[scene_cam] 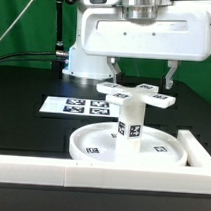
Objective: Assemble round table
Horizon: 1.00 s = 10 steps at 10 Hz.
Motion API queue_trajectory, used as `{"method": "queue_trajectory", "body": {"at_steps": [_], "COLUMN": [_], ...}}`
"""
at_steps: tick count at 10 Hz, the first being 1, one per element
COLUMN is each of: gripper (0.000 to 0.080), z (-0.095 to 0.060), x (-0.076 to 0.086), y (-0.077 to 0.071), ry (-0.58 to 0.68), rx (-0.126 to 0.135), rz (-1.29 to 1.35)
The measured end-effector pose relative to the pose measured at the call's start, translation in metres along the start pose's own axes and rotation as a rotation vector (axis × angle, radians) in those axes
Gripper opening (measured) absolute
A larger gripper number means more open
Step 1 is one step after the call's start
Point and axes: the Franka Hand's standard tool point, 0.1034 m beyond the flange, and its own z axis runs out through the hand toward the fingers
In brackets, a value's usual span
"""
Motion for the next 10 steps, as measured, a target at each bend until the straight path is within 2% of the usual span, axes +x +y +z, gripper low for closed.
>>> {"method": "queue_trajectory", "body": {"at_steps": [2, 6, 10], "gripper": [0.0649, 0.0649, 0.0649], "z": [0.0, 0.0, 0.001], "x": [0.0, 0.008, 0.011], "y": [0.0, 0.001, 0.003], "ry": [0.0, -0.02, -0.027], "rx": [0.0, -0.063, -0.068], "rz": [-0.171, -0.715, -0.957]}}
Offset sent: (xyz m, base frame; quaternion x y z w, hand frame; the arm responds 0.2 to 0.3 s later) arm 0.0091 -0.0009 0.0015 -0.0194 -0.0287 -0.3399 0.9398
